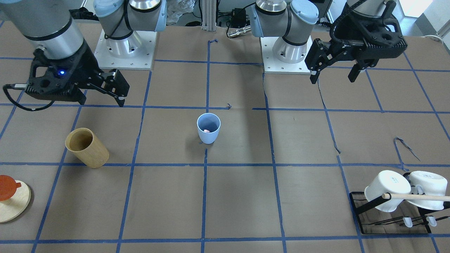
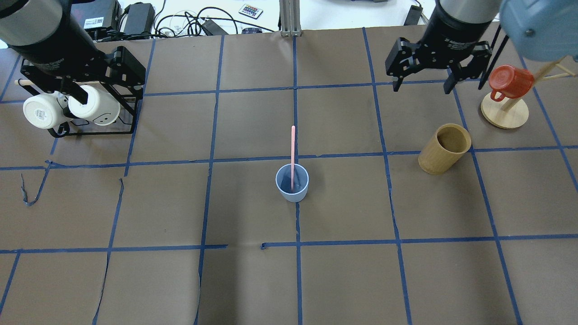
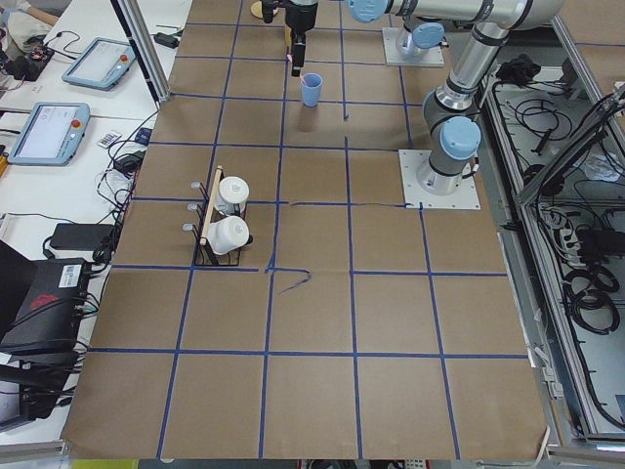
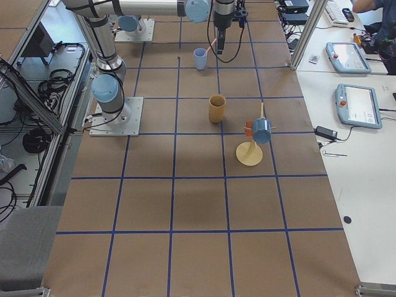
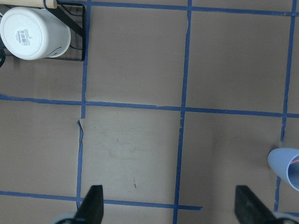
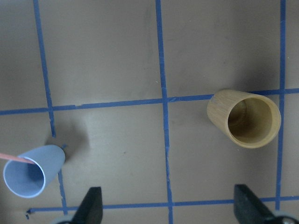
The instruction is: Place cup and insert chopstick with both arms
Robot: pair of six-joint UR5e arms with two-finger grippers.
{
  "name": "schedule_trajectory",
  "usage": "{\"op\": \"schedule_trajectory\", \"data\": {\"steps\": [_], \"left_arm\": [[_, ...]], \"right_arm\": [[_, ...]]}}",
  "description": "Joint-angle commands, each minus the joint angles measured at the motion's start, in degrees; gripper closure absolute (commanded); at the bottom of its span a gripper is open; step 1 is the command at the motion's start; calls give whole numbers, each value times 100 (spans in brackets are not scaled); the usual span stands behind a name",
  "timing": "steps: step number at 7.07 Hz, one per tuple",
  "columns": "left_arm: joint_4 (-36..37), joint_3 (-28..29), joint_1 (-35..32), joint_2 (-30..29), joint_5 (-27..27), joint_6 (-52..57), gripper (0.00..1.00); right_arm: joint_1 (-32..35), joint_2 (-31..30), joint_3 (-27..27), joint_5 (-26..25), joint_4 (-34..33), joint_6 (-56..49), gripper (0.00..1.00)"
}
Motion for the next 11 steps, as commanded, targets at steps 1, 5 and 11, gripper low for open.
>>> {"op": "schedule_trajectory", "data": {"steps": [1, 5, 11], "left_arm": [[23, 6, 32, -38, 0, -10, 0], [23, 59, 32, -47, -9, -10, 0], [84, 6, 40, -56, 0, -10, 0]], "right_arm": [[-309, -394, 178, -33, 439, -758, 0], [-248, -923, 610, -77, 430, -213, 0], [-19, -967, 671, -306, 422, -134, 0]]}}
